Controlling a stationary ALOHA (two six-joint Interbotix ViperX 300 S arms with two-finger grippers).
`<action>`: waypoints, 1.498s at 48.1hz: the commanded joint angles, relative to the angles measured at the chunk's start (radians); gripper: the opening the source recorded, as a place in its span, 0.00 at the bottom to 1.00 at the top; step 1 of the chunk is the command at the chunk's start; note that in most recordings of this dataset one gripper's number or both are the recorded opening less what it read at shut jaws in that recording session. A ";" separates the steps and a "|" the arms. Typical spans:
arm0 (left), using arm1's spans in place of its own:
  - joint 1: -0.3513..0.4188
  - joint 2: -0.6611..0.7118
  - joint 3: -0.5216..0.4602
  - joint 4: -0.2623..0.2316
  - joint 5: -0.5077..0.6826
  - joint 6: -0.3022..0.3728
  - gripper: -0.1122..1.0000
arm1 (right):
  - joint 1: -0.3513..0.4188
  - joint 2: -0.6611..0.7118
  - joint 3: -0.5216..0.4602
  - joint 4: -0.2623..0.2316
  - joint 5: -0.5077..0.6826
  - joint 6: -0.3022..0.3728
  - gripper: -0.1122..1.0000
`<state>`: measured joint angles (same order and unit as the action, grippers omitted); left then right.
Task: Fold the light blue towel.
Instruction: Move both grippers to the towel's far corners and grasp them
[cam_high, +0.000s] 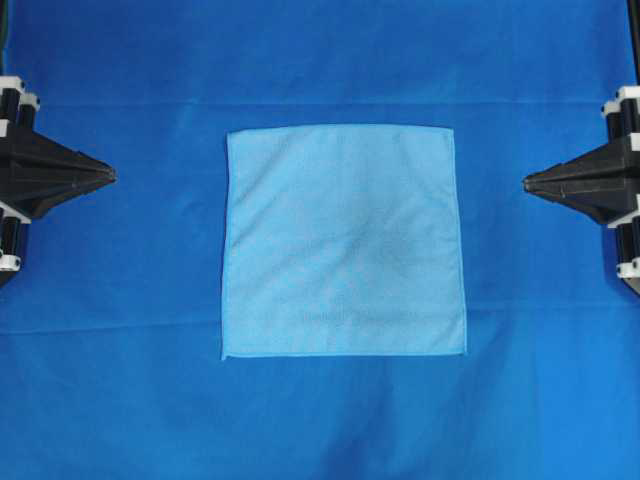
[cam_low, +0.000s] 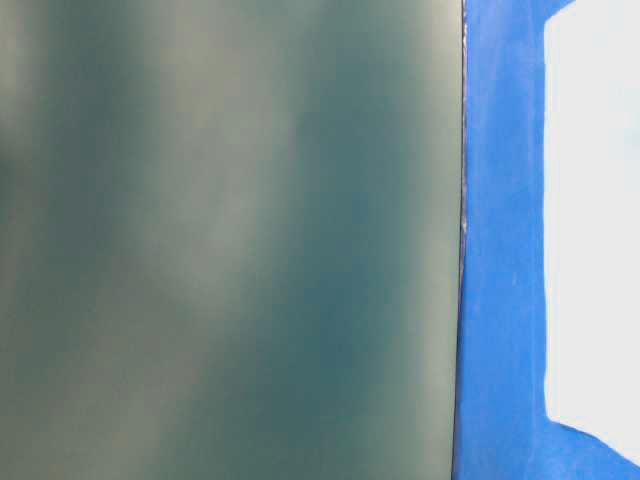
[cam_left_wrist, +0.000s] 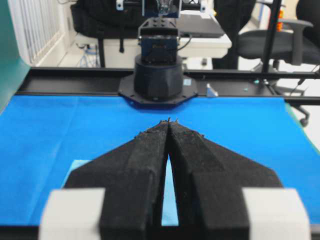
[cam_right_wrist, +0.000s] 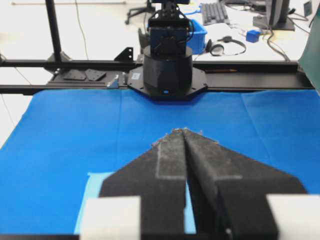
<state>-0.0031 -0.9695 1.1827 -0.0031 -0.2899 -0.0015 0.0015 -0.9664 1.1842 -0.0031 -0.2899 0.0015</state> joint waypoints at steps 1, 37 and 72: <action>0.005 0.037 -0.028 -0.028 -0.014 -0.012 0.10 | -0.005 0.008 -0.031 0.005 -0.008 0.002 0.10; 0.285 0.569 -0.074 -0.037 -0.101 -0.015 0.29 | -0.417 0.431 -0.051 0.015 0.175 0.060 0.18; 0.407 1.075 -0.202 -0.037 -0.166 -0.029 0.87 | -0.488 0.953 -0.166 -0.044 0.069 0.048 0.62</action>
<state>0.3927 0.1043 0.9971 -0.0399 -0.4541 -0.0322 -0.4801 -0.0123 1.0308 -0.0445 -0.2086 0.0506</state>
